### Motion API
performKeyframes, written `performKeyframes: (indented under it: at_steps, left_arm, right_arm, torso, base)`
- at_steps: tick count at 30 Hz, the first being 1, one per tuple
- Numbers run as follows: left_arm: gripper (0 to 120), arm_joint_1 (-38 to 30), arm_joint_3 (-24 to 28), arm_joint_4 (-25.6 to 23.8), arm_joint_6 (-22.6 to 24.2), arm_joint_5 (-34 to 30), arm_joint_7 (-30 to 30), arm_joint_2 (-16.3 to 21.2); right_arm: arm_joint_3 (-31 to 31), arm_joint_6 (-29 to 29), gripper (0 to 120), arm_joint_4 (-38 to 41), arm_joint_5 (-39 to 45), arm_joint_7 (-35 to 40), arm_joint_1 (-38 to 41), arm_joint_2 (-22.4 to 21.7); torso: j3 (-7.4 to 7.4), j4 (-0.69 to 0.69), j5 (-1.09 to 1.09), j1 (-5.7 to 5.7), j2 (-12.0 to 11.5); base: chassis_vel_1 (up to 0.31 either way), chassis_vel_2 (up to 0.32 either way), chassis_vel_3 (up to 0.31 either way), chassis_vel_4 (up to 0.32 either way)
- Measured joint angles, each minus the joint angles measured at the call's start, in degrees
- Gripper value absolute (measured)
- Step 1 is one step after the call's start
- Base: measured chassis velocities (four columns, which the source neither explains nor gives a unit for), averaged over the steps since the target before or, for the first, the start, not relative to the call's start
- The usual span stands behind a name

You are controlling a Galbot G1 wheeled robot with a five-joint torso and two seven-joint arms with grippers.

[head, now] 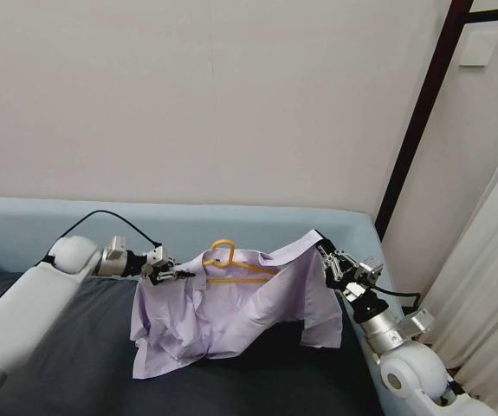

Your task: Pick up the clothes from the sofa and hang them on the clothes hanger.

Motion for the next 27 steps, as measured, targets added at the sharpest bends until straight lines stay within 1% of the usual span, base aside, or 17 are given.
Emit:
performKeyframes:
  at_steps: [2,3,4,5,7,9,10,12,14,15,16,18,20,26,27]
  left_arm:
    - [7,0.95,-0.06,0.46,-0.02,-0.83,-3.82,-1.42]
    - [7,1.2,-0.07,0.69,0.01,-2.28,-5.6,-2.1]
    - [7,1.2,-0.07,0.69,0.01,-2.28,-5.6,-2.1]
    - [7,1.37,-0.04,0.92,0.11,-4.25,-7.13,-2.81]
    - [7,1.48,0.21,1.04,0.52,-7.36,-8.34,-3.83]
    - [6,1.46,0.44,1.03,0.85,-9.37,-8.29,-4.43]
    - [6,1.46,0.44,1.03,0.85,-9.37,-8.29,-4.43]
    - [5,0.99,0.82,1.02,0.97,-10.28,-7.4,-4.7]
    - [1,0.12,1.46,0.59,0.96,-11.51,-6.6,-4.62]
    - [1,-0.3,1.68,0.34,0.96,-12.14,-6.4,-4.53]
    - [1,-0.3,1.68,0.34,0.96,-12.14,-6.4,-4.53]
    - [1,-1.62,2.13,-0.28,0.92,-13.3,-6.16,-4.35]
    - [1,-2.79,2.45,-0.55,0.82,-13.99,-6.16,-4.18]
    - [1,-3.97,3.38,-0.79,0.44,-14.69,-6.07,-3.61]
    - [1,-4.21,3.74,-0.97,0.22,-14.83,-5.86,-3.43]
  right_arm:
    - [-0.13,0.35,0,0.63,-0.16,-0.64,-0.73,-0.06]
    - [-0.15,0.48,0,0.87,-0.44,-1.08,-1.29,-0.2]
    - [-0.15,0.48,0,0.87,-0.44,-1.08,-1.29,-0.2]
    - [-0.15,0.71,0,1.0,-1.08,-1.66,-2.11,-0.4]
    - [-0.06,1.3,0,0.82,-3.2,-2.51,-4.37,-0.54]
    - [0.18,1.89,0,-0.08,-5.67,-2.91,-6.62,-0.29]
    - [0.18,1.89,0,-0.08,-5.67,-2.91,-6.62,-0.29]
    - [0.26,2.95,0,-2.04,-9.33,-3.96,-9.45,0.42]
    - [0.11,3.97,0,-4.82,-13.74,-5.05,-11.51,1.38]
    - [0.05,4.32,0,-5.82,-15.48,-5.33,-11.99,1.75]
    - [0.05,4.32,0,-5.82,-15.48,-5.33,-11.99,1.75]
    - [0.02,5.4,0,-9.82,-20.75,-5.89,-12.59,2.95]
    - [0.1,6.15,0,-12.29,-23.82,-5.98,-12.67,3.73]
    - [-0.07,7.26,0,-14.65,-26.94,-4.6,-12.73,4.49]
    - [-0.19,7.42,4,-15.18,-27.53,-4.25,-12.71,4.55]
  torso:
    - [0.0,-0.02,0.0,0.0,0.0]
    - [0.0,-0.04,0.0,0.0,0.0]
    - [0.0,-0.04,0.0,0.0,0.0]
    - [0.0,-0.04,0.02,0.0,0.0]
    - [0.0,-0.05,0.02,0.0,-0.01]
    - [0.0,-0.05,0.02,0.0,-0.01]
    - [0.0,-0.05,0.02,0.0,-0.01]
    - [0.0,-0.04,0.01,0.0,-0.01]
    - [0.0,-0.03,0.03,0.0,-0.01]
    - [0.0,-0.04,0.02,0.0,-0.01]
    - [0.0,-0.04,0.02,0.0,-0.01]
    - [0.0,-0.03,0.01,0.0,-0.01]
    - [0.0,-0.03,0.03,0.0,-0.01]
    - [0.01,-0.02,0.01,0.0,-0.01]
    - [0.0,-0.02,0.0,0.0,-0.01]
  base:
    - [0.0,0.0,0.0,0.0]
    - [0.0,0.0,0.0,0.0]
    - [0.0,0.0,0.0,0.0]
    - [0.0,0.0,0.0,0.0]
    - [0.0,0.0,0.0,0.0]
    - [0.0,0.0,0.0,0.0]
    - [0.0,0.0,0.0,0.0]
    - [0.0,0.0,0.0,0.0]
    - [0.0,0.0,0.0,0.0]
    - [0.0,0.0,0.0,0.0]
    - [0.0,0.0,0.0,0.0]
    - [0.0,0.0,0.0,0.0]
    - [0.0,0.0,0.0,0.0]
    - [0.0,0.0,0.0,0.0]
    - [0.0,0.0,0.0,0.0]
